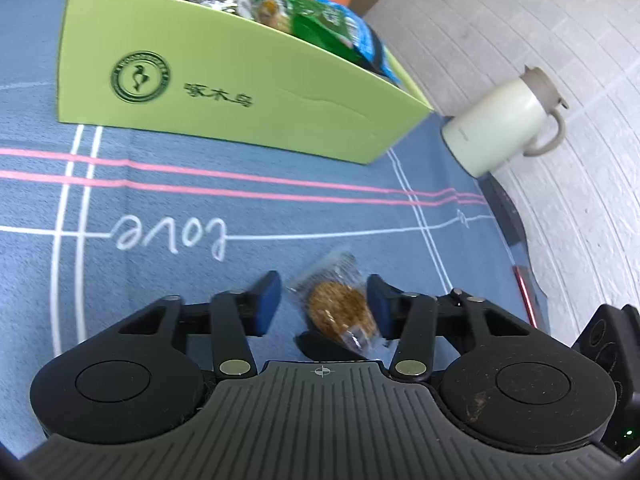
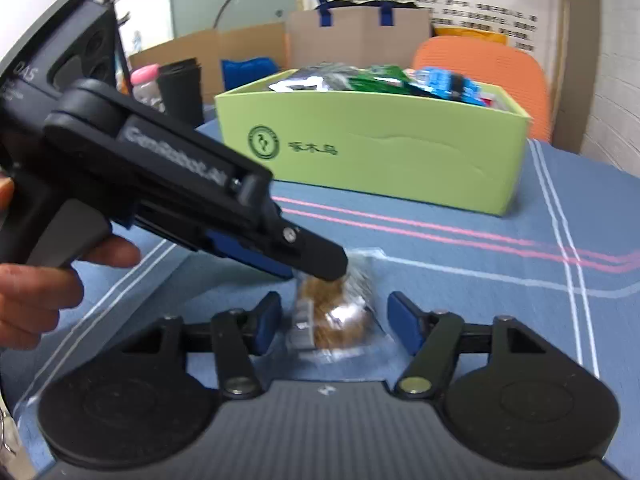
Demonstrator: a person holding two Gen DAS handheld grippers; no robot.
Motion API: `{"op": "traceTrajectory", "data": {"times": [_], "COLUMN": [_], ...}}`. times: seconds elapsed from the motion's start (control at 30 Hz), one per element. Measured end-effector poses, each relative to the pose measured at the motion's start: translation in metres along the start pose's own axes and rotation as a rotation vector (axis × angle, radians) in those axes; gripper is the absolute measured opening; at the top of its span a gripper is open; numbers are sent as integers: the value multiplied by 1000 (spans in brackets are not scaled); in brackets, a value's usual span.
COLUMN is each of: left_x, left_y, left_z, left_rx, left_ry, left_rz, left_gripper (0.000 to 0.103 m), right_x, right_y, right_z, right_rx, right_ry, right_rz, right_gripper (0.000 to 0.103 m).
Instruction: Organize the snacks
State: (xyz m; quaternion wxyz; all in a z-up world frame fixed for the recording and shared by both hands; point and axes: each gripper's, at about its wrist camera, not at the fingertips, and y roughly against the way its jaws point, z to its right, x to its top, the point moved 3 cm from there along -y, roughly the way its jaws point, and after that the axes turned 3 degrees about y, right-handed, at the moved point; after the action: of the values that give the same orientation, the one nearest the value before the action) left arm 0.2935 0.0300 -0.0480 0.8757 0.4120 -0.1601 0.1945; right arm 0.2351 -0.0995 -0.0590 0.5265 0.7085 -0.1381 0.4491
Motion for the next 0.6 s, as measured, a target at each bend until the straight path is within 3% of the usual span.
{"op": "traceTrajectory", "data": {"times": [0.1, 0.13, 0.2, 0.37, 0.5, 0.6], "left_x": [-4, -7, -11, -3, 30, 72], "left_y": [-3, -5, -6, 1, 18, 37], "left_z": [10, 15, 21, 29, 40, 48], "left_rx": [28, 42, 86, 60, 41, 48], "left_ry": [-31, -50, -63, -13, -26, -44], "left_rz": [2, 4, 29, 60, 136, 224], "left_gripper": [30, 27, 20, 5, 4, 4], "right_x": [-3, -3, -3, 10, 53, 101], "right_y": [1, 1, 4, 11, 9, -1], "right_z": [-4, -7, -11, 3, 5, 6], "right_rx": [-34, -35, -30, 55, 55, 50], "right_ry": [11, 13, 16, -80, -28, 38], "right_rz": [14, 14, 10, 24, 92, 156], "right_gripper": [70, 63, 61, 58, 58, 58]}}
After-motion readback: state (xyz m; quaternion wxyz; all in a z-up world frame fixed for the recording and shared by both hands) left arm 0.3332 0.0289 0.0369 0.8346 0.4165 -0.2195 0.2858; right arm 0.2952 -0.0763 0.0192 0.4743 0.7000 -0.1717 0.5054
